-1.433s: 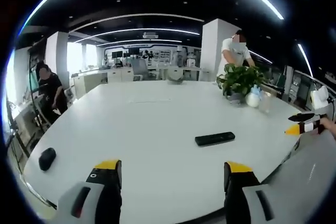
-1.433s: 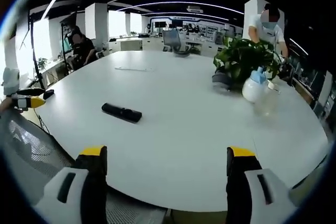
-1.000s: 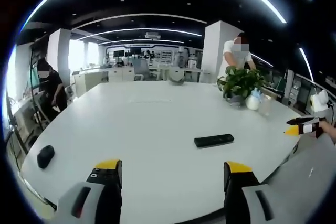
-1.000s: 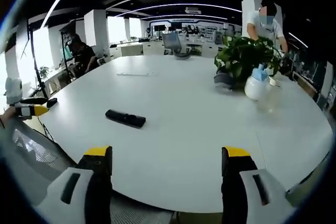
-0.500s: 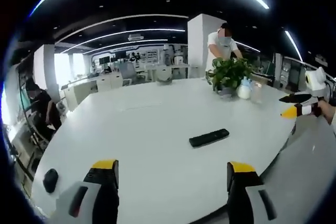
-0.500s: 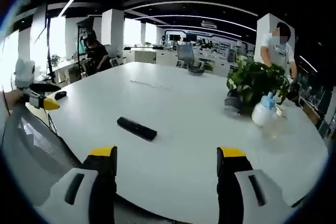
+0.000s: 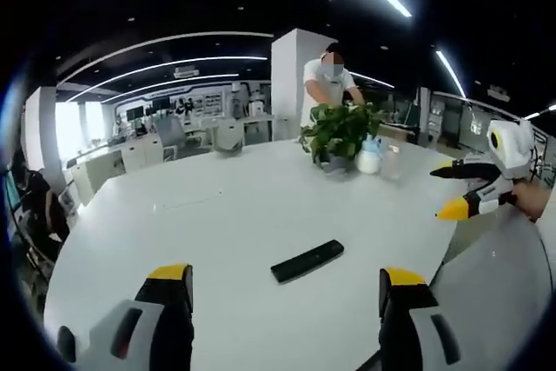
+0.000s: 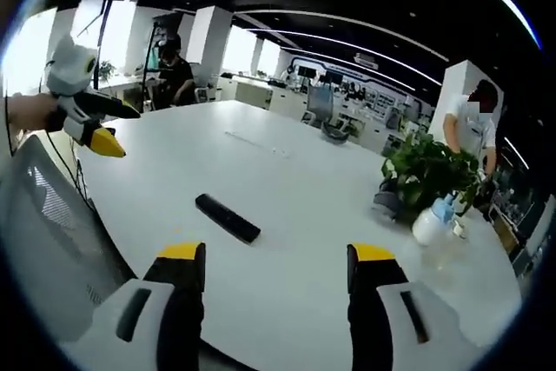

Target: Press the specified remote control buttons in sequence, fully releasing each button before pressing the next.

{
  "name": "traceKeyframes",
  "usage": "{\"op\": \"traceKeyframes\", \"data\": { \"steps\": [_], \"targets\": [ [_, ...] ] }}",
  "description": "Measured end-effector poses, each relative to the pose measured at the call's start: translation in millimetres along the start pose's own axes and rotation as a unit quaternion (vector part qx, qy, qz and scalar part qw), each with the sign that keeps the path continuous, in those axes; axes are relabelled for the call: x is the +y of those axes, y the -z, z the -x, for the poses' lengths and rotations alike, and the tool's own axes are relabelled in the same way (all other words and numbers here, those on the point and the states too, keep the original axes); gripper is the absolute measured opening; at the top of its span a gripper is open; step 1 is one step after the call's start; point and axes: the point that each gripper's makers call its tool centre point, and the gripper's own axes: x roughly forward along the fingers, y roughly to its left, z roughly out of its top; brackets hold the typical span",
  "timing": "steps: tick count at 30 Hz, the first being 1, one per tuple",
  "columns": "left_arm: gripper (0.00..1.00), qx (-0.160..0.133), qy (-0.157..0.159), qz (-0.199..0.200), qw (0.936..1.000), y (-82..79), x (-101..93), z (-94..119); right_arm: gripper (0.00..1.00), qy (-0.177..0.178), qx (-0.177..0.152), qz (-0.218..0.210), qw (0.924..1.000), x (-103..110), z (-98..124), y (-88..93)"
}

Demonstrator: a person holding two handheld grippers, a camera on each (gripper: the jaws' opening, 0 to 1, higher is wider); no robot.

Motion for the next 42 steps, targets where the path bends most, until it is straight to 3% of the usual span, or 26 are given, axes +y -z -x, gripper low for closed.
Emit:
{"op": "traceKeyframes", "data": {
  "steps": [2,6,9,13,16,17,20,23,29,31,35,42],
  "targets": [
    [0.92,0.005,0.012,0.000,0.9999,3.3,-8.9,-1.8,0.66,0.007,0.010,-0.009,0.9999,-6.3,0.4,6.5],
    [0.91,0.023,0.034,-0.010,0.9991,10.3,-17.8,-11.8,0.55,0.012,-0.002,-0.051,0.9986,-15.2,5.4,7.9],
    [0.91,0.026,0.032,-0.044,0.9982,6.2,-17.7,-21.2,0.58,0.000,-0.012,-0.067,0.9977,-11.6,4.6,5.3],
    [0.91,0.030,0.041,-0.054,0.9972,1.6,-21.1,-31.8,0.60,-0.006,-0.003,-0.052,0.9986,-6.2,3.7,7.5],
    [0.92,0.042,0.069,-0.055,0.9952,3.3,-30.6,-40.7,0.58,0.004,0.001,-0.048,0.9988,-10.5,3.9,9.5],
    [0.93,0.048,0.081,-0.055,0.9941,5.9,-34.3,-43.0,0.59,0.024,0.015,-0.066,0.9975,-18.2,2.6,16.2],
    [0.94,0.066,0.100,-0.058,0.9910,15.6,-41.0,-51.7,0.60,0.040,0.065,-0.086,0.9934,-27.1,0.5,38.4],
    [0.94,0.085,0.107,-0.063,0.9886,29.0,-45.3,-59.9,0.58,0.037,0.060,-0.090,0.9934,-27.0,0.6,37.9],
    [0.93,0.108,0.123,-0.053,0.9850,44.8,-53.2,-69.6,0.54,0.023,0.101,-0.060,0.9929,-17.8,-3.1,50.1],
    [0.92,0.113,0.142,-0.050,0.9820,47.2,-60.2,-75.1,0.52,0.020,0.101,-0.068,0.9924,-18.0,-2.7,50.4],
    [0.90,0.121,0.143,-0.056,0.9807,48.6,-65.0,-84.8,0.47,0.020,0.106,-0.060,0.9924,-18.1,-2.2,52.2],
    [0.88,0.120,0.155,-0.021,0.9803,54.4,-75.6,-91.4,0.36,0.015,0.117,-0.035,0.9924,-16.4,-1.7,56.0]
  ]
}}
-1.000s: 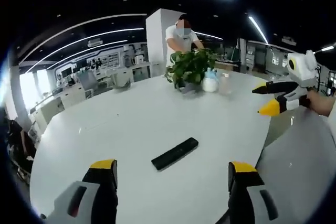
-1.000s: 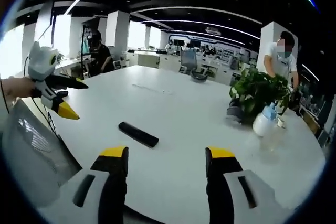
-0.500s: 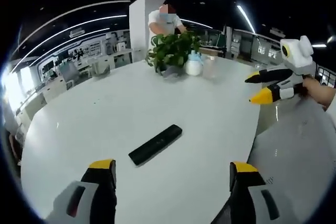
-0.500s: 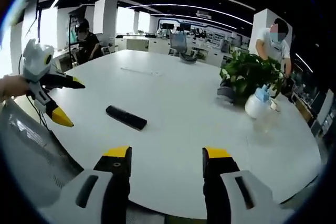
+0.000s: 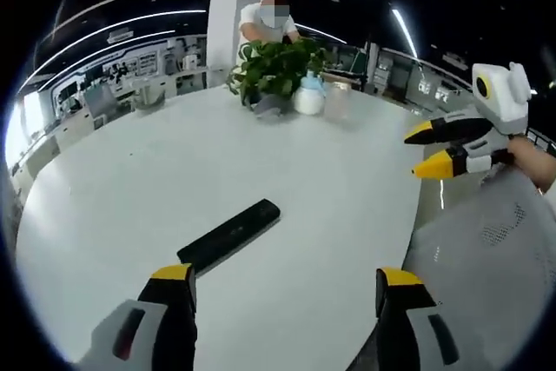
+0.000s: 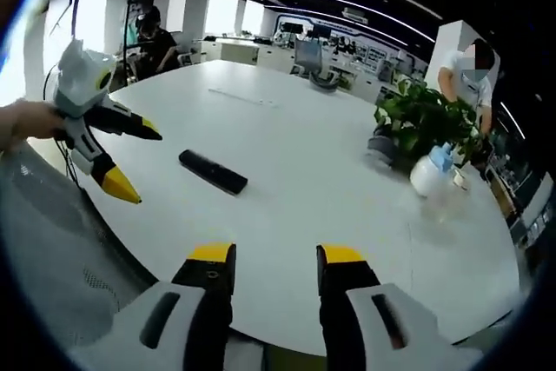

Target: Press the specified remote control buttons in sequence, fully releasing each button before pressing the next.

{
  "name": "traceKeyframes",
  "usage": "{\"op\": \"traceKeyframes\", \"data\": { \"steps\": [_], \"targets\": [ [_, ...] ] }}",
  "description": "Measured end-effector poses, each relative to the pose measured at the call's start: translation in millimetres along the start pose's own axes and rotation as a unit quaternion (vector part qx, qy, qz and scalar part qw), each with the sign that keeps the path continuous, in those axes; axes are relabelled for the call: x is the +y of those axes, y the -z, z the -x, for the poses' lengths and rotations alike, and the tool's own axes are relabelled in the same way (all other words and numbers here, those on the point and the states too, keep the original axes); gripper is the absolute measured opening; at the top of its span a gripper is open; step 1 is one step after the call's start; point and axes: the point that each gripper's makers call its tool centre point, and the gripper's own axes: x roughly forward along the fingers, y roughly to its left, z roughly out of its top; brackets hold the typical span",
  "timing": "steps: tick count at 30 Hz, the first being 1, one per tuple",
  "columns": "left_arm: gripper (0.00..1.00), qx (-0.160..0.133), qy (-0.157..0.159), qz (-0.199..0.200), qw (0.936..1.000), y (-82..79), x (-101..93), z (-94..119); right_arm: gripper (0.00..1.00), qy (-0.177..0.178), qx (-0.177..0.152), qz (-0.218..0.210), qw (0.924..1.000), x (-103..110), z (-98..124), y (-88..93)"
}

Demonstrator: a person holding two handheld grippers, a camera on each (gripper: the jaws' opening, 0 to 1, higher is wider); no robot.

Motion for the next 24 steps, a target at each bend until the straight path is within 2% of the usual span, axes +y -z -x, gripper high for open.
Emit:
{"op": "traceKeyframes", "data": {
  "steps": [3,6,8,11,15,20,23,24],
  "targets": [
    [0.87,-0.010,0.010,0.018,0.9997,6.1,-3.7,-2.5,0.32,0.001,0.002,0.006,1.0000,0.1,0.2,0.7],
    [0.87,0.007,0.008,0.024,0.9997,15.2,-1.5,-3.4,0.31,-0.006,0.008,0.009,0.9999,3.2,-1.0,2.8],
    [0.87,0.009,-0.015,-0.008,0.9998,14.7,7.9,-3.6,0.31,-0.010,0.017,0.019,0.9996,5.8,-2.6,5.8],
    [0.87,0.022,-0.043,-0.026,0.9985,17.9,17.7,-5.5,0.27,-0.011,0.039,0.039,0.9984,7.4,-4.8,13.7],
    [0.88,0.009,-0.039,-0.027,0.9988,11.5,11.6,-6.8,0.24,0.004,0.007,0.046,0.9989,2.9,-0.5,1.4],
    [0.88,0.013,-0.038,-0.030,0.9988,13.9,11.9,-9.5,0.23,0.006,0.012,0.031,0.9994,0.1,-1.9,4.4],
    [0.88,0.017,-0.042,-0.030,0.9985,15.2,15.3,-8.8,0.23,0.007,0.016,0.036,0.9992,-0.1,-2.0,5.7],
    [0.88,0.009,-0.045,-0.018,0.9988,13.0,17.8,-6.9,0.22,0.007,0.020,0.043,0.9989,0.4,-2.3,6.8]
  ]
}}
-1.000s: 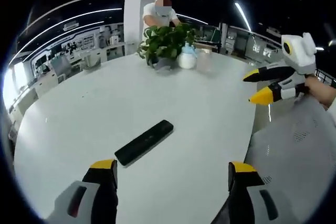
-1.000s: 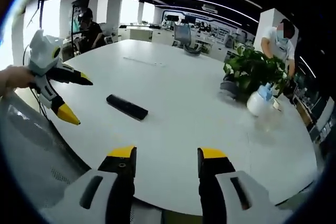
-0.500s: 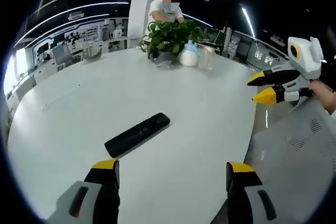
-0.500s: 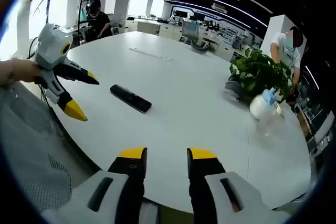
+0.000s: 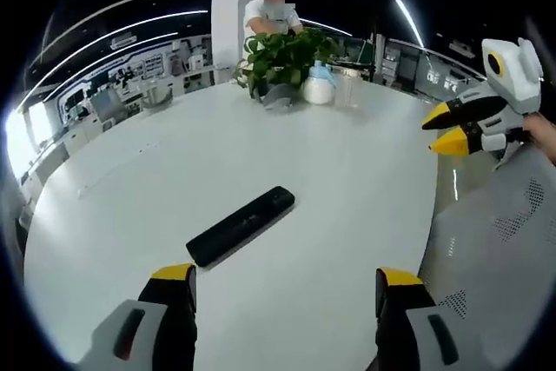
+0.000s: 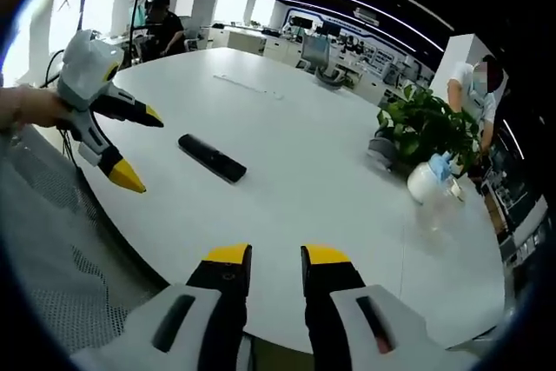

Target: Press the specified remote control buttons in sequence, fully releasing each button before pressing the next.

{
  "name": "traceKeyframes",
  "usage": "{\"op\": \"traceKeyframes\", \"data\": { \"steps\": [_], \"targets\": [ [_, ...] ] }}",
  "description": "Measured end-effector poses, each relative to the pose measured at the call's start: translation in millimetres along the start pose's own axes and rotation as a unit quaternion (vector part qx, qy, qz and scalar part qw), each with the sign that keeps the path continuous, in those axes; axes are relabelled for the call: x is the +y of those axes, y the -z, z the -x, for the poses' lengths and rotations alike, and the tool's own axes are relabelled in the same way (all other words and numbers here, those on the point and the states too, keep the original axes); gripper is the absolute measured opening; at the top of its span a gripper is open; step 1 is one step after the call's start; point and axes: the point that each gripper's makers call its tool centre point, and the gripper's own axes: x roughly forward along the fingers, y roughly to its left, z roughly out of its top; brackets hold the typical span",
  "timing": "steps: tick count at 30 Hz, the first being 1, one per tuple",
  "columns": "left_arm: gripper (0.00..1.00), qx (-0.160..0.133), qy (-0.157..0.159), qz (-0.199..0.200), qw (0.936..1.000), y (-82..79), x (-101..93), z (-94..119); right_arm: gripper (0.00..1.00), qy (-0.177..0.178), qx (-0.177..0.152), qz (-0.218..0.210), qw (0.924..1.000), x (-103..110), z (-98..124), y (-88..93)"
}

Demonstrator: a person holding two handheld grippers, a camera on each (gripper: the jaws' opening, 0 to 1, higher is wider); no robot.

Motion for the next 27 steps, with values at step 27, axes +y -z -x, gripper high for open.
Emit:
{"op": "traceKeyframes", "data": {
  "steps": [27],
  "targets": [
    [0.90,0.041,0.029,-0.051,0.9975,-15.5,25.3,-6.6,0.15,-0.025,-0.021,-0.009,0.9994,6.9,1.2,-6.0]
  ]
}}
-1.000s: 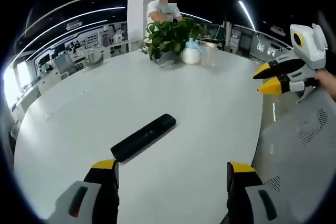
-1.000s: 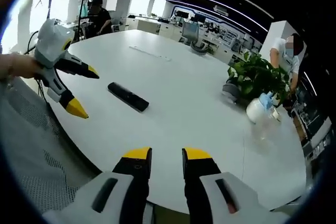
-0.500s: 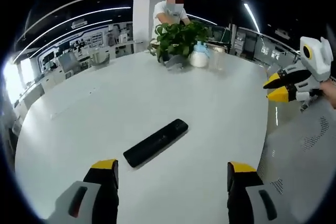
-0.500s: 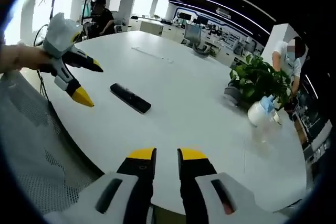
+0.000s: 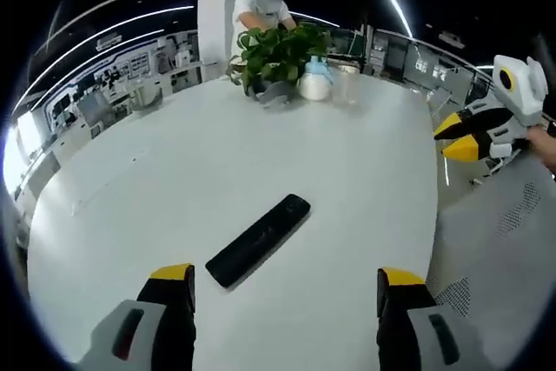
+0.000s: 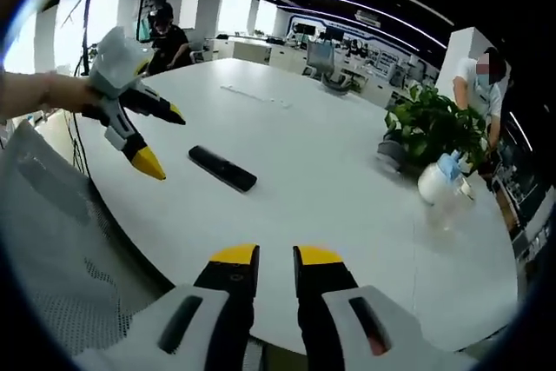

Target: Press the specified remote control buttons in sequence, fully releasing each button before pressing the next.

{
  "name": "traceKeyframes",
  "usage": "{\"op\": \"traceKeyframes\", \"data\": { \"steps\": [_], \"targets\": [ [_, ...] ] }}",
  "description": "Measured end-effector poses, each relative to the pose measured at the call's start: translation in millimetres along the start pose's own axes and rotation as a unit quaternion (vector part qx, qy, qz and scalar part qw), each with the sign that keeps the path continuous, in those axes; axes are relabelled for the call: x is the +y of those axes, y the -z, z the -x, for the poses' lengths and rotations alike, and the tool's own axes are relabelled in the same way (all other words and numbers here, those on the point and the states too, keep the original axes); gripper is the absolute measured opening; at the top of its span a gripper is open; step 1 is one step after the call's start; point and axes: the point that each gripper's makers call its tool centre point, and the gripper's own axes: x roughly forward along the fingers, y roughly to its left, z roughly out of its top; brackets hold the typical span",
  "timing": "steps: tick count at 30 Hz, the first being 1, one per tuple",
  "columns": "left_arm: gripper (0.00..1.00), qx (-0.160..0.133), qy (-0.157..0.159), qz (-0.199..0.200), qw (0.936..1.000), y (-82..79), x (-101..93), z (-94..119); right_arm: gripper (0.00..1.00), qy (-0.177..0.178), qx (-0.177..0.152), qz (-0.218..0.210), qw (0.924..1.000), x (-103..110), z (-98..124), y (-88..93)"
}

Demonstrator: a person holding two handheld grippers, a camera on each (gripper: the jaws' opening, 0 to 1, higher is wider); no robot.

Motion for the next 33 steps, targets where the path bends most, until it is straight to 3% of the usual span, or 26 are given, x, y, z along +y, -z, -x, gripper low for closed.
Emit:
{"op": "traceKeyframes", "data": {
  "steps": [14,29,33],
  "targets": [
    [0.91,-0.008,0.019,-0.032,0.9993,-23.6,-2.1,-0.1,0.15,0.002,0.011,0.007,0.9999,-1.0,-0.5,4.3],
    [0.91,0.024,0.030,-0.045,0.9982,-11.7,6.0,-14.6,0.15,-0.001,0.021,0.014,0.9997,1.4,-2.3,7.3],
    [0.91,0.045,0.028,-0.061,0.9967,-2.7,8.5,-20.6,0.14,0.000,0.025,0.016,0.9996,0.4,-3.2,8.7]
  ]
}}
